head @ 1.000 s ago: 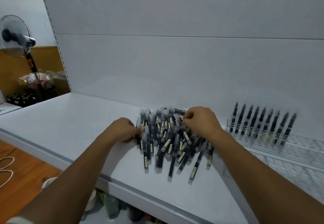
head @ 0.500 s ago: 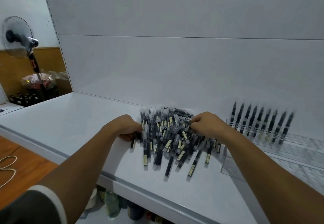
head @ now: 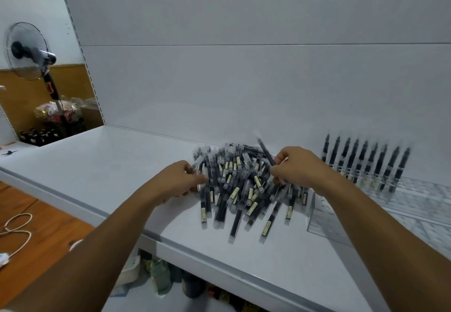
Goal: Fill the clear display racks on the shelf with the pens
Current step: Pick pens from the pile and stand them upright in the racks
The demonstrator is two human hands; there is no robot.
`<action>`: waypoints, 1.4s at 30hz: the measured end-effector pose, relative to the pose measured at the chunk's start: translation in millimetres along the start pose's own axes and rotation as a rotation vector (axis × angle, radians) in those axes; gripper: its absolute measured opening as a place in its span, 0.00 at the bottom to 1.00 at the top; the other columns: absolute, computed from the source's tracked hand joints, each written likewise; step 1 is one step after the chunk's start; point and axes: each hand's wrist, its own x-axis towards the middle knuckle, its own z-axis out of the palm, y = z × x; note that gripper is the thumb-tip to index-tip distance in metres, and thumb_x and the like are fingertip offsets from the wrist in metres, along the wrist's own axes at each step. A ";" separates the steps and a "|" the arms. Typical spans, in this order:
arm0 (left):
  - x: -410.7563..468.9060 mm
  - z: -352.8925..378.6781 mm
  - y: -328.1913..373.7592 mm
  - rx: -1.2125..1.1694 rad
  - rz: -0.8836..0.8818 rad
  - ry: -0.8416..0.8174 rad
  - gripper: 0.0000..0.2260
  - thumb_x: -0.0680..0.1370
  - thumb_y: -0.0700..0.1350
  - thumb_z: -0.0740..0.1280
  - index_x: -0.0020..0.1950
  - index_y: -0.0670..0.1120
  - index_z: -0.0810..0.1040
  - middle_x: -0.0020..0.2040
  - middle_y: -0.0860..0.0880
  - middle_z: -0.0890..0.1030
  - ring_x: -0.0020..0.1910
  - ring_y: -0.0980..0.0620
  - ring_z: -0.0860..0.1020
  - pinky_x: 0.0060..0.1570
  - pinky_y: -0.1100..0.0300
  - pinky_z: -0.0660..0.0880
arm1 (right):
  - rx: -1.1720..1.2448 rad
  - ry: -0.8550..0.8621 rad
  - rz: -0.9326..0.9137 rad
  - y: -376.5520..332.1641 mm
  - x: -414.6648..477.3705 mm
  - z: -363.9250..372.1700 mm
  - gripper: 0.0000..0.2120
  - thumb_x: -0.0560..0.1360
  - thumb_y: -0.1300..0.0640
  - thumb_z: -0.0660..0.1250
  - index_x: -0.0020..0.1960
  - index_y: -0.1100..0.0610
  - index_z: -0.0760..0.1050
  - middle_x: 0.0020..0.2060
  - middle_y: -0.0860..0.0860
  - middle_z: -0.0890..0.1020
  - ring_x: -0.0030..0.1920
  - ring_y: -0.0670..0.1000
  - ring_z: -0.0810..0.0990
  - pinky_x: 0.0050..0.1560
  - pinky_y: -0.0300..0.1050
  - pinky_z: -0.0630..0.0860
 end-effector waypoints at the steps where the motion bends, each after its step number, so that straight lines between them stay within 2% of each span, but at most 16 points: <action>1: -2.0 5.1 1.5 0.058 0.023 0.007 0.16 0.73 0.59 0.71 0.47 0.48 0.74 0.39 0.49 0.82 0.35 0.54 0.77 0.33 0.61 0.71 | 0.041 0.007 -0.007 -1.3 -2.9 1.9 0.06 0.74 0.58 0.68 0.46 0.62 0.78 0.35 0.53 0.86 0.38 0.51 0.83 0.39 0.45 0.76; 4: -4.6 15.2 5.7 0.248 0.065 0.065 0.17 0.71 0.62 0.71 0.45 0.50 0.73 0.40 0.50 0.79 0.37 0.55 0.76 0.38 0.60 0.71 | 0.107 0.006 -0.044 -6.9 -10.7 8.7 0.05 0.74 0.57 0.67 0.45 0.59 0.75 0.35 0.52 0.85 0.36 0.49 0.81 0.40 0.46 0.76; 7: -6.5 17.0 3.4 0.336 0.062 0.113 0.18 0.72 0.64 0.69 0.43 0.51 0.71 0.40 0.51 0.78 0.38 0.56 0.75 0.35 0.60 0.68 | 0.175 0.007 -0.076 -11.1 -18.2 17.9 0.03 0.74 0.56 0.68 0.47 0.53 0.74 0.36 0.49 0.85 0.34 0.45 0.81 0.40 0.46 0.78; 10: -5.5 17.6 1.7 0.290 0.052 0.108 0.16 0.72 0.62 0.70 0.42 0.50 0.72 0.38 0.50 0.78 0.36 0.55 0.75 0.33 0.60 0.67 | 0.233 0.009 -0.110 -13.7 -24.1 29.5 0.03 0.75 0.56 0.67 0.47 0.50 0.74 0.35 0.47 0.83 0.31 0.43 0.79 0.36 0.43 0.74; 14: -0.7 19.3 6.1 0.297 0.024 0.099 0.15 0.73 0.58 0.68 0.39 0.47 0.73 0.36 0.49 0.77 0.35 0.54 0.74 0.34 0.59 0.67 | 0.309 0.016 -0.126 -13.7 -28.1 41.6 0.05 0.75 0.57 0.67 0.50 0.51 0.74 0.38 0.50 0.84 0.38 0.48 0.82 0.46 0.48 0.80; 17: 1.1 19.7 10.1 0.271 -0.003 0.074 0.16 0.72 0.57 0.68 0.35 0.46 0.71 0.33 0.49 0.73 0.32 0.52 0.71 0.32 0.59 0.65 | 0.331 0.034 -0.127 -10.5 -29.7 47.4 0.04 0.76 0.56 0.67 0.49 0.50 0.73 0.41 0.51 0.84 0.43 0.51 0.83 0.48 0.47 0.80; 20: 3.2 16.8 15.9 0.248 -0.048 0.051 0.17 0.71 0.56 0.69 0.33 0.46 0.71 0.31 0.49 0.73 0.30 0.52 0.70 0.32 0.60 0.65 | 0.329 0.063 -0.144 -7.8 -27.1 48.7 0.02 0.76 0.55 0.67 0.47 0.50 0.74 0.35 0.48 0.83 0.36 0.43 0.81 0.41 0.41 0.77; 22: 4.3 15.3 18.3 0.171 -0.068 0.038 0.17 0.71 0.53 0.70 0.30 0.46 0.69 0.28 0.49 0.70 0.27 0.52 0.67 0.30 0.60 0.64 | 0.345 0.071 -0.152 -7.3 -26.3 48.8 0.02 0.76 0.55 0.67 0.46 0.51 0.74 0.31 0.45 0.81 0.28 0.37 0.77 0.37 0.38 0.73; 25: 4.5 13.2 17.2 0.007 -0.073 0.026 0.14 0.72 0.49 0.70 0.32 0.46 0.69 0.28 0.49 0.68 0.27 0.52 0.64 0.30 0.61 0.61 | 0.360 0.075 -0.156 -7.2 -27.0 47.8 0.02 0.76 0.56 0.68 0.46 0.52 0.75 0.33 0.48 0.82 0.30 0.41 0.77 0.39 0.41 0.76; 28: 2.2 10.8 18.3 -0.128 -0.034 0.031 0.08 0.74 0.45 0.67 0.38 0.44 0.73 0.30 0.47 0.75 0.27 0.52 0.66 0.28 0.62 0.61 | 0.384 0.067 -0.157 -7.1 -28.4 42.6 0.02 0.76 0.56 0.68 0.46 0.52 0.75 0.37 0.53 0.84 0.34 0.47 0.78 0.44 0.48 0.80; 31: -0.9 9.5 29.6 -0.227 0.056 0.059 0.06 0.75 0.42 0.65 0.38 0.44 0.76 0.29 0.52 0.81 0.23 0.58 0.69 0.25 0.64 0.62 | 0.395 0.086 -0.175 -5.2 -29.8 31.4 0.02 0.76 0.54 0.69 0.45 0.51 0.75 0.36 0.50 0.83 0.32 0.43 0.79 0.39 0.45 0.78; 34: -1.3 11.6 50.6 -0.346 0.181 0.106 0.07 0.77 0.46 0.66 0.41 0.46 0.79 0.33 0.53 0.83 0.23 0.63 0.72 0.27 0.66 0.67 | 0.397 0.119 -0.191 0.0 -33.9 12.7 0.03 0.75 0.52 0.70 0.45 0.50 0.77 0.37 0.49 0.83 0.35 0.45 0.80 0.40 0.46 0.79; 37: -1.2 23.3 75.9 -0.492 0.289 0.085 0.07 0.79 0.51 0.67 0.46 0.49 0.81 0.36 0.52 0.83 0.28 0.62 0.75 0.27 0.68 0.71 | 0.396 0.171 -0.191 12.5 -39.5 -12.4 0.03 0.75 0.52 0.71 0.44 0.50 0.78 0.37 0.48 0.82 0.35 0.45 0.79 0.41 0.46 0.80; 42: 4.0 64.3 117.8 -0.596 0.414 -0.007 0.09 0.79 0.52 0.66 0.50 0.48 0.81 0.36 0.52 0.82 0.28 0.60 0.74 0.27 0.69 0.69 | 0.397 0.290 -0.146 54.1 -51.9 -55.7 0.05 0.75 0.56 0.71 0.47 0.47 0.77 0.36 0.46 0.83 0.36 0.47 0.82 0.42 0.46 0.81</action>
